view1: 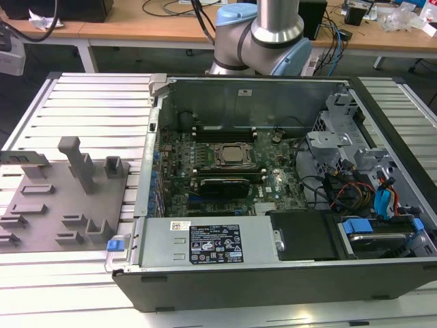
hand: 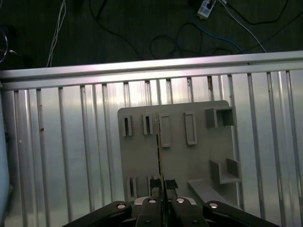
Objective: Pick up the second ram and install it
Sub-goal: 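Pick up the second ram and move it above second insertion slot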
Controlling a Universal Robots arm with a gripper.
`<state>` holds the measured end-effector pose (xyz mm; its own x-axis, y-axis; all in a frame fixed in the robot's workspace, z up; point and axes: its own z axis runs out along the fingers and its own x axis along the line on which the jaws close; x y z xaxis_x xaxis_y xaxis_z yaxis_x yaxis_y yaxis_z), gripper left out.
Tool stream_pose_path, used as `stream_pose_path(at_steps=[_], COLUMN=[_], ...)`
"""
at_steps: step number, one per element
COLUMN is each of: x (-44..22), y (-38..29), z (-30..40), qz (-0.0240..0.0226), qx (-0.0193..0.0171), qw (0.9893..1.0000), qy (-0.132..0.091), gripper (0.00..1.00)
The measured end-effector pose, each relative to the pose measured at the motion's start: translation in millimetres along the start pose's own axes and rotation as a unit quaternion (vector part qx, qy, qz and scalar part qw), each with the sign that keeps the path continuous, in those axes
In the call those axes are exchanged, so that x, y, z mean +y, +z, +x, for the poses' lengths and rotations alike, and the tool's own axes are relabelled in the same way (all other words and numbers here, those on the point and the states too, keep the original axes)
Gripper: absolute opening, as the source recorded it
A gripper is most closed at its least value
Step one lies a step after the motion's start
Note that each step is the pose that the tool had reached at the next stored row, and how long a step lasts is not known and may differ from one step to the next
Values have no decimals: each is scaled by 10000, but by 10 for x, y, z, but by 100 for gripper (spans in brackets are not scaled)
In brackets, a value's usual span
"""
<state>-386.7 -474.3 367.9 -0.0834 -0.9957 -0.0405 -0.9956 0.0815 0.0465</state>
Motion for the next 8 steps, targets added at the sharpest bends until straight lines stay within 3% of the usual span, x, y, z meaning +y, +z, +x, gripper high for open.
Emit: stream_pose_path(at_steps=[8], x=[2], y=[-43], z=[-2], qz=[-1], qx=[-10], qw=[10000], qy=[-1], gripper=[14])
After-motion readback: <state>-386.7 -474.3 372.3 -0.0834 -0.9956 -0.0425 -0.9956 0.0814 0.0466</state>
